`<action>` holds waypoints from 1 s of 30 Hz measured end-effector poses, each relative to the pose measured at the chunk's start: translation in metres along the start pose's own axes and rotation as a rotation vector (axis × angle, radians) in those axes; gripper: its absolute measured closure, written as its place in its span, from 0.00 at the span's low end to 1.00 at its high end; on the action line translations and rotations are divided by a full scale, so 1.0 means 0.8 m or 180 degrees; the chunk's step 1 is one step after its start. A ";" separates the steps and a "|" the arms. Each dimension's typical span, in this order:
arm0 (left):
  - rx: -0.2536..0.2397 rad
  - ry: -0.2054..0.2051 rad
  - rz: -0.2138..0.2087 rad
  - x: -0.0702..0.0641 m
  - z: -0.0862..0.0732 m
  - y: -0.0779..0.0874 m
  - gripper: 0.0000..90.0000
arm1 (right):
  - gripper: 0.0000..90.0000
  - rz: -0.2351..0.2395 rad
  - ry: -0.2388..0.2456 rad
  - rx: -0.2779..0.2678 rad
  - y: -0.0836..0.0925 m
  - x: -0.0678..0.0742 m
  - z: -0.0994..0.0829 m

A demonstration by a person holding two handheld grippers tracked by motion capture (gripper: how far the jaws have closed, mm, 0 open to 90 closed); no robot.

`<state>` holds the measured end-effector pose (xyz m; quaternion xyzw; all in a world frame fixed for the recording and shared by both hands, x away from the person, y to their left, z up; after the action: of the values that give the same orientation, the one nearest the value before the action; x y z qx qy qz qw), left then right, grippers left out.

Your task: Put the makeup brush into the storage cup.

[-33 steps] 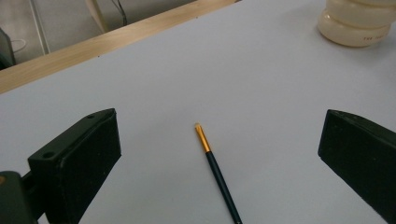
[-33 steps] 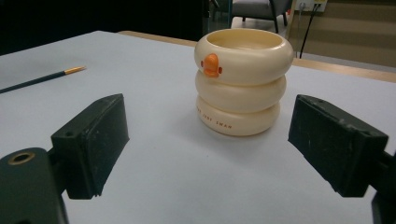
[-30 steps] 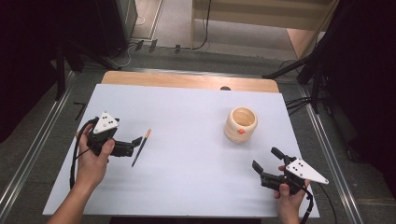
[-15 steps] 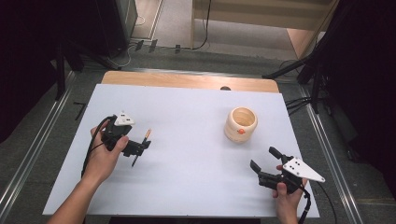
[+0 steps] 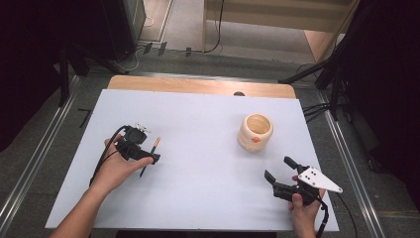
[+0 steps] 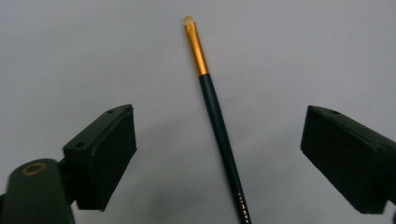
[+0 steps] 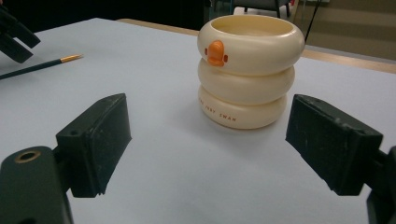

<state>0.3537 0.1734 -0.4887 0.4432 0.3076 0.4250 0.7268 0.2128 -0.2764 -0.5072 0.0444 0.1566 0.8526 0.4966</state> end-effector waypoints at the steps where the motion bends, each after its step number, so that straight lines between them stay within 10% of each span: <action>1: 0.0025 0.0014 0.0009 0.000 0.000 -0.002 0.15 | 0.16 0.0000 -0.0003 0.0003 0.000 0.000 0.000; 11: 0.0279 0.0004 -0.0032 -0.003 0.000 -0.011 0.41 | 0.16 -0.0032 -0.0008 0.0056 -0.001 0.000 -0.001; 30: 0.0551 0.0113 0.0311 -0.013 0.008 -0.017 0.77 | 0.16 -0.0073 0.0003 0.0173 -0.010 0.003 -0.006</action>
<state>0.3589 0.1585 -0.4973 0.5112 0.3340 0.4396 0.6587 0.2172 -0.2714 -0.5141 0.0558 0.1805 0.8422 0.5049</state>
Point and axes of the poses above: each handheld gripper's, and its own axes: y roughly backward along the jaws, z roughly out of its top, x roughly to its left, the point moved 3 cm from there along -y, roughly forward along the jaws, and after that the axes turned 9 degrees about y, right-handed, at the moved point
